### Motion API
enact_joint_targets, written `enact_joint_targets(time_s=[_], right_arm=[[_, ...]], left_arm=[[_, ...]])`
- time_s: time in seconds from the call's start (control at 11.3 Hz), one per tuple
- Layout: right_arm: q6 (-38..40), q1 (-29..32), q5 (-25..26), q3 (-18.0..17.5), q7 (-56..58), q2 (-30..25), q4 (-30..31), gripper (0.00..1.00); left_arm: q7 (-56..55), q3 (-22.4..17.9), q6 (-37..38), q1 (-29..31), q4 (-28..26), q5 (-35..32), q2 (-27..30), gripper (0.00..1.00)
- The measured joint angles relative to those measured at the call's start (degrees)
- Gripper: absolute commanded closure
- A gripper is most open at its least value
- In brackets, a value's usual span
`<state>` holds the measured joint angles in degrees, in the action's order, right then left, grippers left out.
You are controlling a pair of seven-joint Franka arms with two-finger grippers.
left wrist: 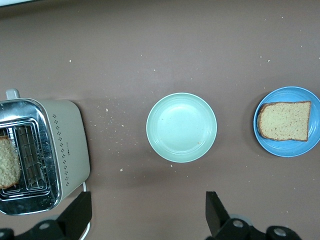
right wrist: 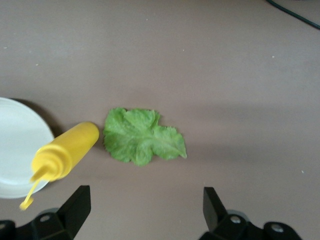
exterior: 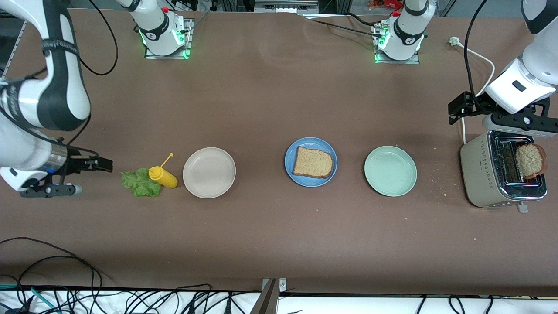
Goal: Make sandwich in blue plate with both arms
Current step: 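Reach the right gripper down to the green lettuce leaf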
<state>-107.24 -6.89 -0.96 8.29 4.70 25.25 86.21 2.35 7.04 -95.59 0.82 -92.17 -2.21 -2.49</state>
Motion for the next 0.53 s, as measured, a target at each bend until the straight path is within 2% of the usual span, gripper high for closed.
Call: enact_joint_targets(time_s=[0.53], right_arm=[[-12.28, -0.04, 0.07, -0.01, 1.74, 10.11, -0.08, 0.0]], left_arm=[[-0.02, -0.19, 0.0, 0.05, -0.03, 0.0, 0.01, 0.0]])
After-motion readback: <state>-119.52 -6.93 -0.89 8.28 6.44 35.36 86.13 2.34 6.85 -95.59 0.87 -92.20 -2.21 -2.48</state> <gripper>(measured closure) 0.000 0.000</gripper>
